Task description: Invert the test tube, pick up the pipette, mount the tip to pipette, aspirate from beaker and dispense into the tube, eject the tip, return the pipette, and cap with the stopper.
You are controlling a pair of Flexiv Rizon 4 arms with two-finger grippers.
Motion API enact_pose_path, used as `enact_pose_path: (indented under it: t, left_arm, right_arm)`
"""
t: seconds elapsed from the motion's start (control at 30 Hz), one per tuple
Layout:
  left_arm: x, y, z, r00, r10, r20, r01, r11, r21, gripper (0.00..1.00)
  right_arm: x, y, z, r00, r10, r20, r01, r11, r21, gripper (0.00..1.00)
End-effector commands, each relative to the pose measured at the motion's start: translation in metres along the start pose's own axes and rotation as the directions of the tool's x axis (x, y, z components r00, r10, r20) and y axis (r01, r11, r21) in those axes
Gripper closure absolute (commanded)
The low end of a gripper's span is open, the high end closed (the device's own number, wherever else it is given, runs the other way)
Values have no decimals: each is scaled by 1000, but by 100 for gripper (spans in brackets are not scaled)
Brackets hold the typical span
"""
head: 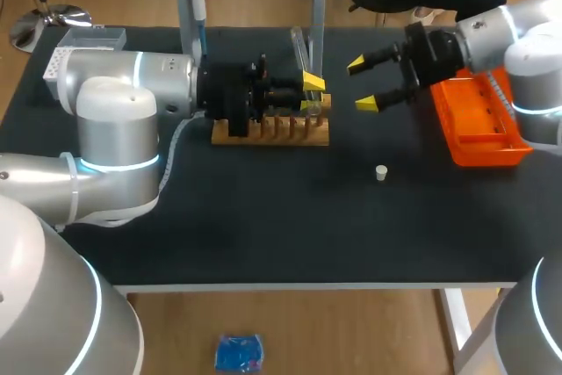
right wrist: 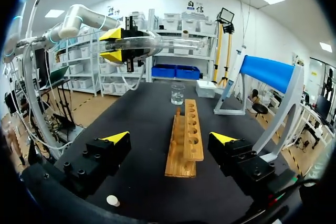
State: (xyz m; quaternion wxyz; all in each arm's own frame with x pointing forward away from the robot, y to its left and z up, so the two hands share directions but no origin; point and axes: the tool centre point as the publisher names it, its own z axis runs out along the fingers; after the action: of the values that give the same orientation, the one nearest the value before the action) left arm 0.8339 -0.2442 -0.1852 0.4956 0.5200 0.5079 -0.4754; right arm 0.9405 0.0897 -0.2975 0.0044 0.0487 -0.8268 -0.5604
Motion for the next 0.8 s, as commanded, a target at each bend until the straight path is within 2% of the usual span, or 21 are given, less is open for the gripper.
enact_pose_path:
  t: [0.03, 0.13, 0.8]
  left_arm:
    - [0, 0, 1, 1000, 1, 0, -1, 1000, -1, 100]
    - [0, 0, 1, 1000, 1, 0, -1, 1000, -1, 100]
    - [0, 0, 1, 1000, 1, 0, -1, 1000, -1, 100]
  right_arm:
    - [0, -3, 1, 1000, -11, 3, 11, 1000, 3, 0]
    - [1, -2, -1, 999, -34, 20, 35, 999, -33, 0]
    - [1, -2, -1, 999, -34, 20, 35, 999, -33, 0]
